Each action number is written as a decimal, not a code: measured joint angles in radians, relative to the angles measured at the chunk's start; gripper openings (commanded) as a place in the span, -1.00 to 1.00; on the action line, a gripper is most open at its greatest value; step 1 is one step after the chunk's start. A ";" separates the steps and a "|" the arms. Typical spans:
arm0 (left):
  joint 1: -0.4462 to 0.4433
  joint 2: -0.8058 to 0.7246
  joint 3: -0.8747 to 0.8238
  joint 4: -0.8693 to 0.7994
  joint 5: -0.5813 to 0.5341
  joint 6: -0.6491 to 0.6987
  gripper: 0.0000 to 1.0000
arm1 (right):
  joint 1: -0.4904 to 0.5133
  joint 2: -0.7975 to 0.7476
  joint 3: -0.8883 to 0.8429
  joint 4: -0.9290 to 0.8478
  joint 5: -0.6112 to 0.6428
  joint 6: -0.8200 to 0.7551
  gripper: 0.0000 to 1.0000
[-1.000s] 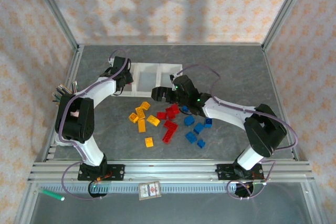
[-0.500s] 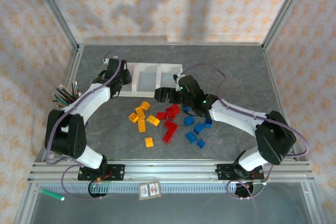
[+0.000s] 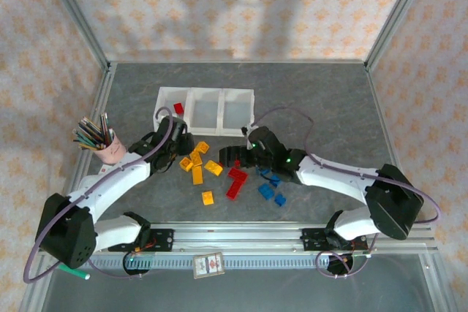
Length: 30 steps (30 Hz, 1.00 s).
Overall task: Sort the legos into containers by color
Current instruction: Pick up the lego from the middle-left of the table.
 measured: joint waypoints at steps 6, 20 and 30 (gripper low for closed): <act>-0.080 0.005 -0.060 -0.010 0.011 -0.031 0.48 | 0.058 0.000 -0.024 0.019 0.033 0.032 0.99; -0.100 0.152 -0.087 0.055 0.023 -0.023 0.45 | 0.066 -0.002 -0.053 0.059 0.071 0.074 0.99; -0.159 0.152 -0.092 0.055 0.021 -0.050 0.04 | 0.066 -0.004 -0.054 0.058 0.078 0.074 0.99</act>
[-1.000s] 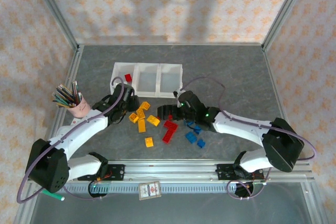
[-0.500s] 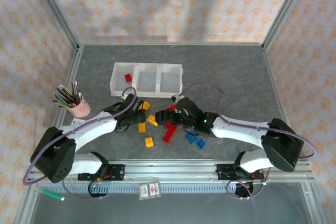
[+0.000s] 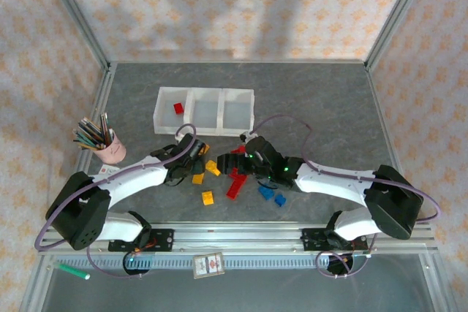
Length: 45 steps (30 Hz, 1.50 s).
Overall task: Sort the legos into containers by color
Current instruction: Pick up the lego from the middle-left of the table, then place the lego in the container.
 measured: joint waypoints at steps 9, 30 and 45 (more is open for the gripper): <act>-0.005 0.022 -0.002 -0.002 -0.039 -0.044 -0.14 | 0.000 0.000 0.000 0.000 0.000 0.000 0.99; -0.003 -0.099 0.042 -0.080 -0.190 -0.064 -0.47 | 0.000 0.002 0.071 -0.014 0.007 -0.005 0.99; 0.139 -0.023 0.290 -0.068 -0.206 0.021 -0.48 | -0.011 0.048 0.166 -0.001 0.043 -0.004 1.00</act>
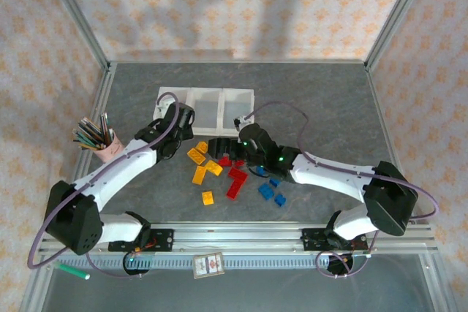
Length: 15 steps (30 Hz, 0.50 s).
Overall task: Sort the legos into containers by color
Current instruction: Place the lego in the container.
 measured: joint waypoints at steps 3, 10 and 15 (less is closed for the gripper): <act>0.002 0.061 0.032 0.021 0.024 0.014 -0.48 | -0.020 0.000 0.000 0.000 0.006 0.002 1.00; 0.016 0.271 0.190 0.085 0.060 0.040 -0.47 | -0.093 0.000 0.000 0.002 0.011 0.011 1.00; 0.032 0.442 0.323 0.101 0.065 0.056 -0.31 | -0.105 0.000 0.000 0.001 0.021 0.006 0.99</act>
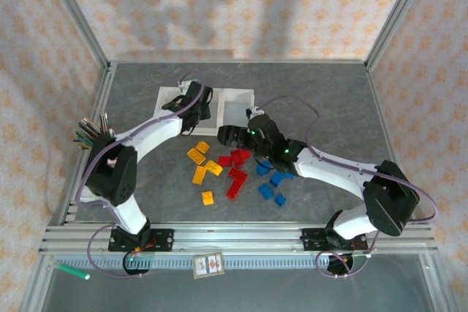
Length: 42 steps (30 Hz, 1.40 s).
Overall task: Sort the legos into containers by color
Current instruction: Place the lego in the container, then pick up the lego from the center of the table.
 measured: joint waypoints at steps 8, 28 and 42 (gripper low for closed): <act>0.000 0.098 0.097 -0.013 0.014 0.032 0.10 | -0.001 -0.010 0.000 -0.011 0.014 -0.030 1.00; -0.232 -0.172 -0.134 -0.044 0.096 -0.002 0.22 | -0.063 -0.227 -0.148 -0.184 0.047 -0.024 1.00; -0.396 -0.014 -0.113 -0.043 0.116 -0.139 0.24 | -0.219 -0.370 -0.329 -0.242 -0.027 0.017 1.00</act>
